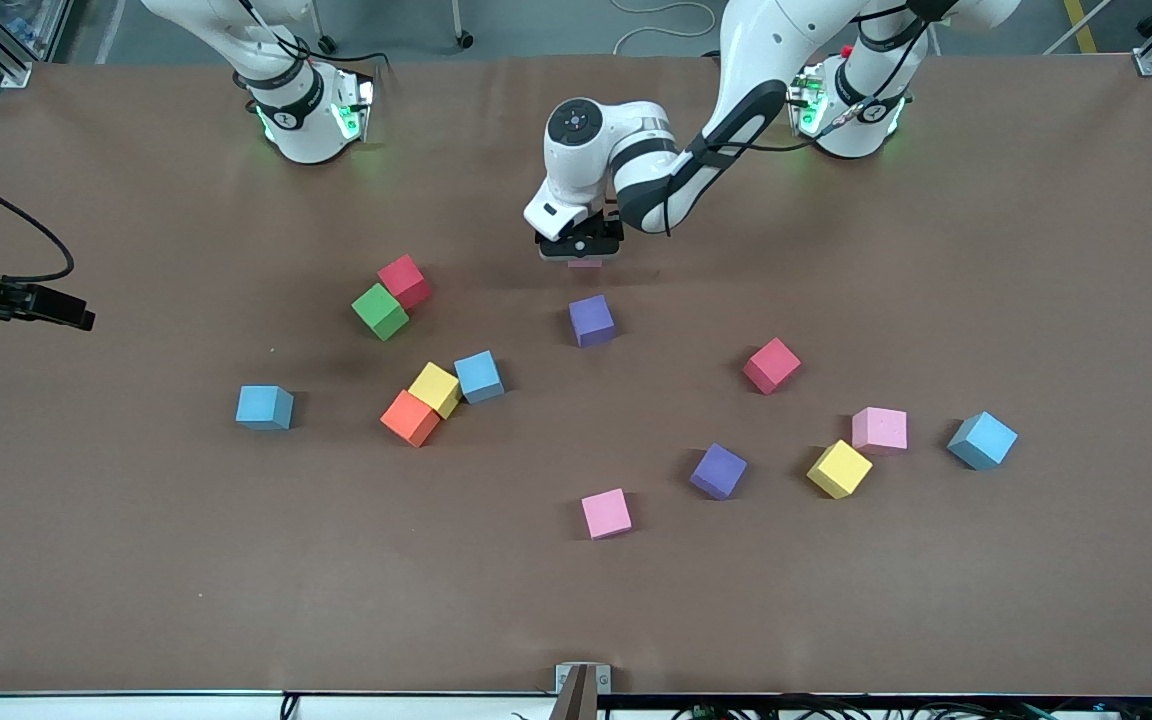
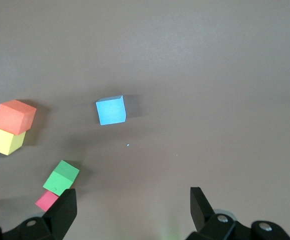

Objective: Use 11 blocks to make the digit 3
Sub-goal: 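Grasp the purple cube with the left gripper while the right gripper reaches out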

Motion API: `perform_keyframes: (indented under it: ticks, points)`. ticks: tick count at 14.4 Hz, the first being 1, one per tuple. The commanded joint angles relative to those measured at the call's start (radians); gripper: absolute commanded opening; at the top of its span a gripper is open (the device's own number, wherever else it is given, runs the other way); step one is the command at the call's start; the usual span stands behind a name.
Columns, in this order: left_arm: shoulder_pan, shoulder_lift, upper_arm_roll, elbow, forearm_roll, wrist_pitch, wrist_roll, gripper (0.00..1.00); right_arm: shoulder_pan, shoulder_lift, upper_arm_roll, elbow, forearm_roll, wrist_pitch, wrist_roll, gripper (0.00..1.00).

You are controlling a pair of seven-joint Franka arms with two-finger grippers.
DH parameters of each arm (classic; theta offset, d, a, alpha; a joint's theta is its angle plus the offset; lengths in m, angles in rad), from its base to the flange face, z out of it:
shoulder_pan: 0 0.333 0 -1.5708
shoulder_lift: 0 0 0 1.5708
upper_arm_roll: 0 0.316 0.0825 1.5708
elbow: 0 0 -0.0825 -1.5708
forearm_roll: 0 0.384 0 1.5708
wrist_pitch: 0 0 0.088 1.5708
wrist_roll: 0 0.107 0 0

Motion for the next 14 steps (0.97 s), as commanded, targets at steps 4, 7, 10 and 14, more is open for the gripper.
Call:
perform_keyframes:
  ticks: [4,7,10,14]
  points:
    - [0.054,-0.140,-0.023,0.013,0.009,-0.149,-0.005,1.00,0.049,-0.005,0.010,-0.009,0.000,-0.006,0.132,1.00]
    - [0.085,-0.099,-0.013,0.111,0.001,-0.151,-0.010,1.00,0.090,-0.004,0.010,-0.012,0.001,0.013,0.255,1.00]
    - [0.119,0.024,-0.011,0.253,0.001,-0.151,-0.022,1.00,0.127,-0.005,0.010,-0.059,0.001,0.056,0.349,1.00]
    - [0.137,0.107,0.020,0.295,0.020,-0.145,0.001,1.00,0.179,-0.031,0.012,-0.173,0.003,0.099,0.664,1.00]
